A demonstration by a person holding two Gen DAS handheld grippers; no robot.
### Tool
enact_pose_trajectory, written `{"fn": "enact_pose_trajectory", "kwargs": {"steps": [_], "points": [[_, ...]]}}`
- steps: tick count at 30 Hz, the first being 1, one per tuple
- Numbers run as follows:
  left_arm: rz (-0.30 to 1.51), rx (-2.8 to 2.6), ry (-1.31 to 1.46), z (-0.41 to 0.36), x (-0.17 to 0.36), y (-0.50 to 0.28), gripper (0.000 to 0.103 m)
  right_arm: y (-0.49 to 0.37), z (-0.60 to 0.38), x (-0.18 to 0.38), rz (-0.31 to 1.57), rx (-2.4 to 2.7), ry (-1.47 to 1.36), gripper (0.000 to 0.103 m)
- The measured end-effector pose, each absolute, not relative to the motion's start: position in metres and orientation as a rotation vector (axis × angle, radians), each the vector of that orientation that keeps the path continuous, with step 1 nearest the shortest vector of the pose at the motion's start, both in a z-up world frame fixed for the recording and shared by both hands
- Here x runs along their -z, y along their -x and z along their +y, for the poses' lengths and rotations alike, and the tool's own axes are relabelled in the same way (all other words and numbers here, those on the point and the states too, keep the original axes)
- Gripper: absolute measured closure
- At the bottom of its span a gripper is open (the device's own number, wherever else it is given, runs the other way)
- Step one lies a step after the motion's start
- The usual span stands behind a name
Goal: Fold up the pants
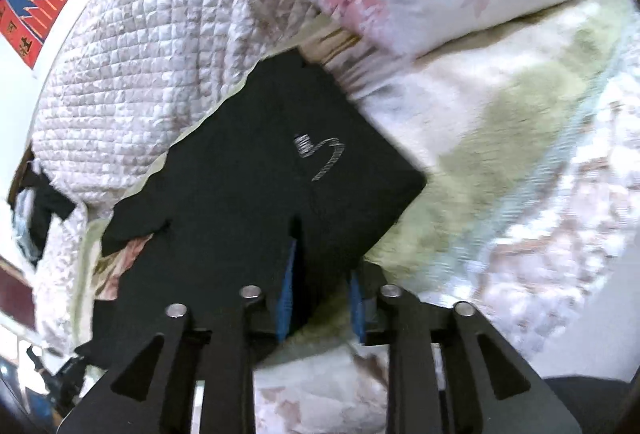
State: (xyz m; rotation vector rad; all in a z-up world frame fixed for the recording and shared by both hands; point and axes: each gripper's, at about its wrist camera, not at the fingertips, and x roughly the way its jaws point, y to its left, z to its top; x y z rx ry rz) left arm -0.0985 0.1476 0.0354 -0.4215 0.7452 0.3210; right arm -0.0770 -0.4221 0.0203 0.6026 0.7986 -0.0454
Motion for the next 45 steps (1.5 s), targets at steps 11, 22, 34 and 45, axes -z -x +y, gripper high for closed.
{"fn": "enact_pose_trajectory", "kwargs": {"steps": [11,22,34,45], "points": [[0.769,-0.275,0.256,0.150,-0.048,0.038,0.056,0.059,-0.393,-0.074,0.678,0.016,-0.370,0.054],[0.817,-0.404,-0.035,0.130,-0.021,-0.006,0.102,-0.025,-0.330,-0.078,0.770,-0.131,-0.166,0.054],[0.764,-0.222,0.054,0.073,-0.053,-0.002,0.094,-0.042,-0.326,-0.047,0.833,-0.145,-0.142,0.054],[0.881,0.001,0.028,0.000,-0.018,-0.028,0.079,-0.055,-0.286,-0.034,0.902,-0.243,-0.059,0.054]]}}
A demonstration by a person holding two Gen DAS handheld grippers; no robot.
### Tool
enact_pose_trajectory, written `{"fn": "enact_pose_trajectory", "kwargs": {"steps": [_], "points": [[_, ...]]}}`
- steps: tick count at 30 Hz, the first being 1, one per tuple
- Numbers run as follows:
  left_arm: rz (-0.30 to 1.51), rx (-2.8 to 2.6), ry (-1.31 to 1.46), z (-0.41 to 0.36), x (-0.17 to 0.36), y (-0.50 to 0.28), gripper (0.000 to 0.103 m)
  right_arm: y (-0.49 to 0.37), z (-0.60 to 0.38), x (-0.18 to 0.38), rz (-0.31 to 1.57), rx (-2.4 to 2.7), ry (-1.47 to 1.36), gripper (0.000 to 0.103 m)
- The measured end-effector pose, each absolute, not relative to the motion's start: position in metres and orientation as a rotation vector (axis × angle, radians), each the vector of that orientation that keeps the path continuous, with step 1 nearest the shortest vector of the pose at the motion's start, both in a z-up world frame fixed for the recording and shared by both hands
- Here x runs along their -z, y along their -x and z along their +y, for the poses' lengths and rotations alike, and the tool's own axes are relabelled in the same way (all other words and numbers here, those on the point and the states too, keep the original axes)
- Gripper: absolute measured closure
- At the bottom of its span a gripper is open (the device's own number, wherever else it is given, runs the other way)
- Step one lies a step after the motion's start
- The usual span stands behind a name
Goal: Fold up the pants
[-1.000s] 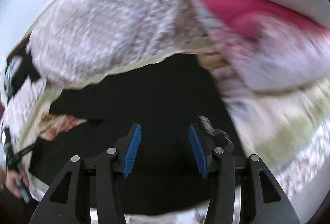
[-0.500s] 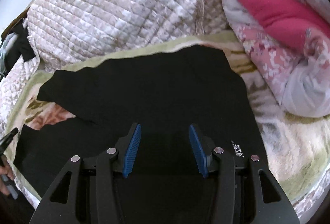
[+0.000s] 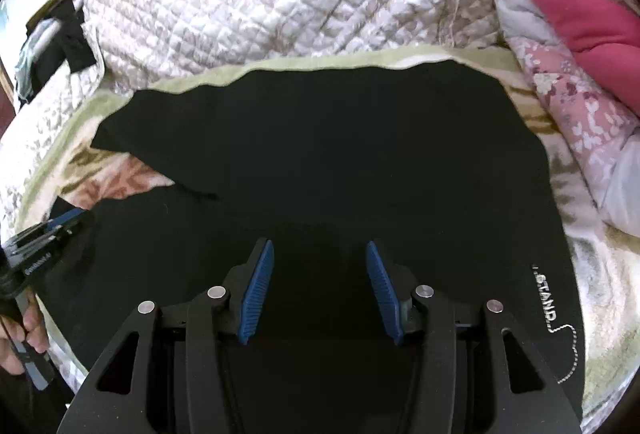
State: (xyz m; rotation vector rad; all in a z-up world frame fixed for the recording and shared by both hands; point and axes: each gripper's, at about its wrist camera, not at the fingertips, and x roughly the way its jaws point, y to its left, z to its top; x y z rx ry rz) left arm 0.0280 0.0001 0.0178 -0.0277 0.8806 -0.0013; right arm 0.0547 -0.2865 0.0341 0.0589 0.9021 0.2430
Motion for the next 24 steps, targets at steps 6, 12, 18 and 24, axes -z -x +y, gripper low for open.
{"fn": "enact_pose_trajectory", "kwargs": {"steps": [6,12,18,24], "points": [[0.874,-0.017,0.029,0.003,-0.010,-0.038,0.079,-0.071,-0.293,-0.023,0.968,-0.175,-0.088,0.054],[0.875,-0.026,0.069,0.014,-0.018,-0.037,0.072,-0.066,-0.291,-0.031,0.933,-0.200,-0.108,0.054],[0.892,0.020,0.099,0.014,-0.027,-0.033,0.060,-0.060,-0.287,-0.033,0.935,-0.259,-0.118,0.049],[0.909,0.072,0.087,0.008,-0.042,-0.041,0.053,-0.060,-0.278,-0.042,0.958,-0.315,-0.049,0.044]]}}
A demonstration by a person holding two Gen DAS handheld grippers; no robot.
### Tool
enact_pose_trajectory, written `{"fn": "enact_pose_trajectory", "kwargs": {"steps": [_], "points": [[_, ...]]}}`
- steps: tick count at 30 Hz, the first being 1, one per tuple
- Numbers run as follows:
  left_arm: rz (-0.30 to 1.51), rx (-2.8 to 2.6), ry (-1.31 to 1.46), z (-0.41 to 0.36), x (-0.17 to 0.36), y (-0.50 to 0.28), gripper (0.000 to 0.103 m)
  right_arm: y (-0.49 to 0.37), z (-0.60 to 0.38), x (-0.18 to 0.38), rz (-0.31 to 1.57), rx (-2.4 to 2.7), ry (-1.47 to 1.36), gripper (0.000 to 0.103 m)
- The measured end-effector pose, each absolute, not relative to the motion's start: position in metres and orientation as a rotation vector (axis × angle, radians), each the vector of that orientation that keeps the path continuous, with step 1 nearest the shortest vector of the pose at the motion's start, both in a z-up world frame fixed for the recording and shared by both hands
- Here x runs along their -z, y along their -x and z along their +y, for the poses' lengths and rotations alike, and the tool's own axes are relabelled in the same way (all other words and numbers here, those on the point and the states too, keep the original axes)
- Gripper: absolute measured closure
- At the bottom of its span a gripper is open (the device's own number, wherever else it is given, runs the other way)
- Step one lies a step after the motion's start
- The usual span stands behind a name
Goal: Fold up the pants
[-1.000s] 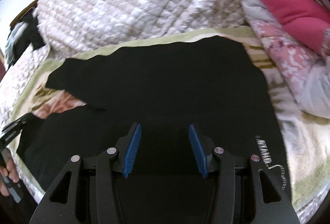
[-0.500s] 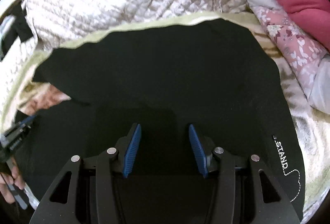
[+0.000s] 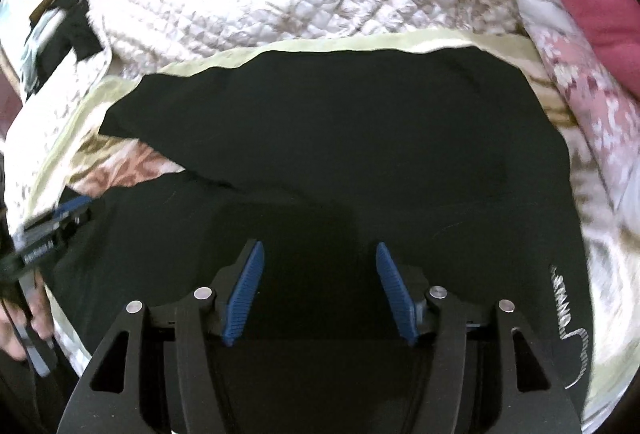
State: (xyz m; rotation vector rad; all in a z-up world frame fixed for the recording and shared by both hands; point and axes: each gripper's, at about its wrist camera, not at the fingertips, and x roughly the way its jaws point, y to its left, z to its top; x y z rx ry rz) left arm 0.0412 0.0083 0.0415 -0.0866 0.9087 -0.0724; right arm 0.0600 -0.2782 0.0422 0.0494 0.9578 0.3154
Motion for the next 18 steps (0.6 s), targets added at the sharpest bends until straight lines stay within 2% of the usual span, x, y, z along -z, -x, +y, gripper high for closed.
{"fn": "enact_pose_trajectory", "kwargs": {"steps": [13,18], "points": [[0.909,0.106,0.027,0.017,-0.062,-0.134,0.048,-0.137,-0.288,-0.068,0.926,-0.396,0.022,0.043],[0.915,0.109,-0.004,0.018,-0.056,-0.180,0.045,-0.185,-0.289,-0.067,0.914,-0.415,0.090,0.036]]}}
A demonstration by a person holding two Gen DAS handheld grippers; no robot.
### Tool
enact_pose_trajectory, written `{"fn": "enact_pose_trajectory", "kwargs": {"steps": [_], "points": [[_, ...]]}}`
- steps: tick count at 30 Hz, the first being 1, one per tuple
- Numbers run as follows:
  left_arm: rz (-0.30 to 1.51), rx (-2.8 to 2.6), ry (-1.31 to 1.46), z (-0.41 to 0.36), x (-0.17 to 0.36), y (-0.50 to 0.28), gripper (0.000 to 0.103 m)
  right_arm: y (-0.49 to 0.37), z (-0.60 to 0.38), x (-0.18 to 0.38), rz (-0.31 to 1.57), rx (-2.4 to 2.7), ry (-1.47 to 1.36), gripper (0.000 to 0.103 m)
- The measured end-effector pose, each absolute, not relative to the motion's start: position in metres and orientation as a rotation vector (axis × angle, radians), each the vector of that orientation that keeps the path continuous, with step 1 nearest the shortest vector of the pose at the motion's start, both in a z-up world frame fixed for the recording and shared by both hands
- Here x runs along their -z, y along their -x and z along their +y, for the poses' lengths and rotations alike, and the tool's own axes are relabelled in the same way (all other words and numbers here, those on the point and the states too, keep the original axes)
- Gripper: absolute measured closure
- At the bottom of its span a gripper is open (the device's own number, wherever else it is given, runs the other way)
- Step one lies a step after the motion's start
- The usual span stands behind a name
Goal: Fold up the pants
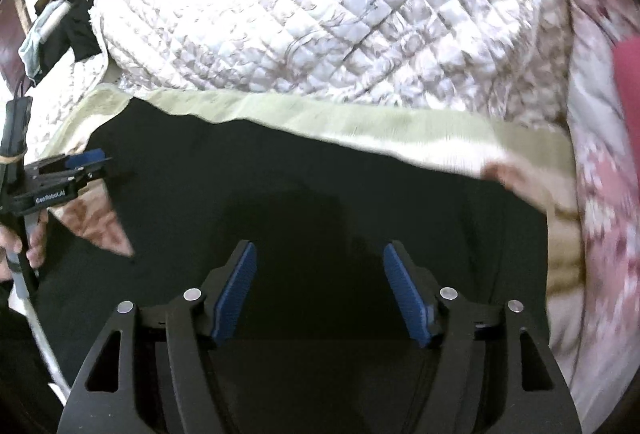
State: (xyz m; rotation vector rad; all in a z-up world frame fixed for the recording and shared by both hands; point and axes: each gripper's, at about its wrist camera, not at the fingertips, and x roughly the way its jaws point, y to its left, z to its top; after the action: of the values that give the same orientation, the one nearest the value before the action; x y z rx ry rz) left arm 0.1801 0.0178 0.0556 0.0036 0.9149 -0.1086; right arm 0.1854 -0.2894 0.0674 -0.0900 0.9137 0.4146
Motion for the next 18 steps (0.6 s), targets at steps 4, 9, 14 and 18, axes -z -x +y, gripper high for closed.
{"fn": "enact_pose_trajectory", "kwargs": {"steps": [4,9,14,18], "points": [[0.915,0.110,-0.031,0.013,-0.046,-0.215,0.044,-0.226,-0.290,-0.059,0.928,-0.421,0.133,0.036],[0.935,0.108,-0.051,0.004,-0.028,-0.250,0.044,-0.268,-0.285,-0.037,0.970,-0.419,0.197,0.036],[0.956,0.108,-0.061,-0.002,-0.010,-0.269,0.041,-0.297,-0.279,-0.011,1.026,-0.429,0.200,0.034],[0.945,0.106,-0.110,-0.011,-0.006,-0.271,0.047,-0.298,-0.277,-0.009,1.029,-0.450,0.194,0.046]]}}
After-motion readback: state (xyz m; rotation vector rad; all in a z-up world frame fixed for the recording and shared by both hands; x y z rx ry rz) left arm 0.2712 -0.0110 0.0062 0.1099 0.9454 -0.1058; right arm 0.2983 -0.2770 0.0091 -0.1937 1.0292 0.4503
